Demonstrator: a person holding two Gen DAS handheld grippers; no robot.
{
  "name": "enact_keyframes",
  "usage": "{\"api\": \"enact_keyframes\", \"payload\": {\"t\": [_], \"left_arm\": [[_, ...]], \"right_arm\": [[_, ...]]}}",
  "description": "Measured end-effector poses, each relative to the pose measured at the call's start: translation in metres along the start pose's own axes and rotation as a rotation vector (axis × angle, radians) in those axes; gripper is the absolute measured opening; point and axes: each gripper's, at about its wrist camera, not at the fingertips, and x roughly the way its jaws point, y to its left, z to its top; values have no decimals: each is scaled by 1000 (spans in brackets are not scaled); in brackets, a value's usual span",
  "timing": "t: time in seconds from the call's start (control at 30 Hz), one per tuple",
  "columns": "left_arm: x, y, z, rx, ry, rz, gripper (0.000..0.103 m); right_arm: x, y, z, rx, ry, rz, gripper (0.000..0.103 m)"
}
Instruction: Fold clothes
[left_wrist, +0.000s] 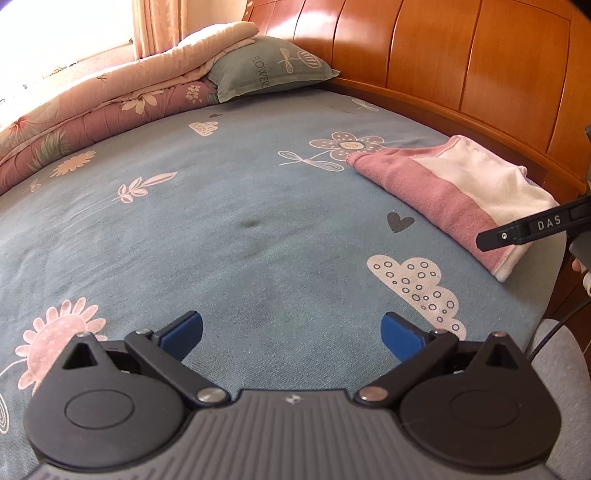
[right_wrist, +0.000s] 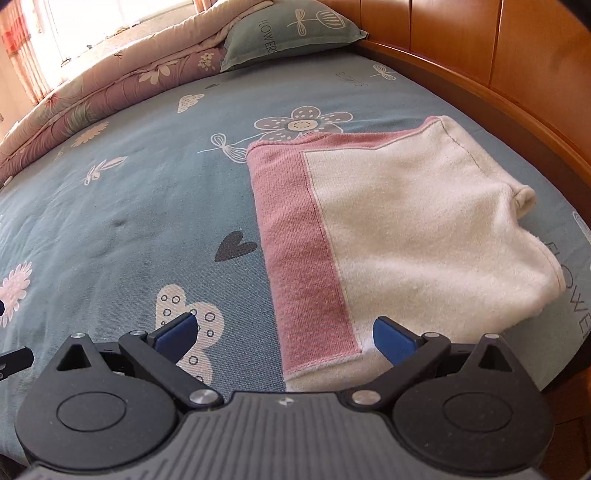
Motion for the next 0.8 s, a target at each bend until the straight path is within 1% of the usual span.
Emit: {"api": "enact_keyframes", "payload": {"t": [0.13, 0.23, 0.33, 0.4, 0.47, 0.53, 0.6, 0.67, 0.8], "left_arm": [[-6, 0, 1, -28, -21, 0, 102], [-12, 0, 2, -17, -41, 25, 102], [-21, -1, 3, 5, -84, 40, 102], [-22, -1, 5, 9, -90, 33, 102], [-24, -1, 7, 14, -97, 26, 102], [-25, -3, 8, 19, -99, 24, 102], [-23, -5, 10, 22, -94, 29, 102], [-20, -8, 11, 22, -89, 33, 102], [-17, -12, 16, 17, -78, -4, 102]], "right_arm": [[3, 1, -6, 6, 17, 12, 103], [2, 0, -7, 17, 19, 22, 103], [-5, -2, -5, 26, -3, 36, 103], [-11, -5, -3, 31, -30, 31, 103], [-16, -12, 1, 32, -60, 2, 103], [-18, -23, 7, 36, -85, -46, 103], [-16, -39, 13, 54, -105, -112, 103], [-10, -58, 17, 89, -114, -152, 103], [6, -83, 13, 201, -25, -156, 103]]}}
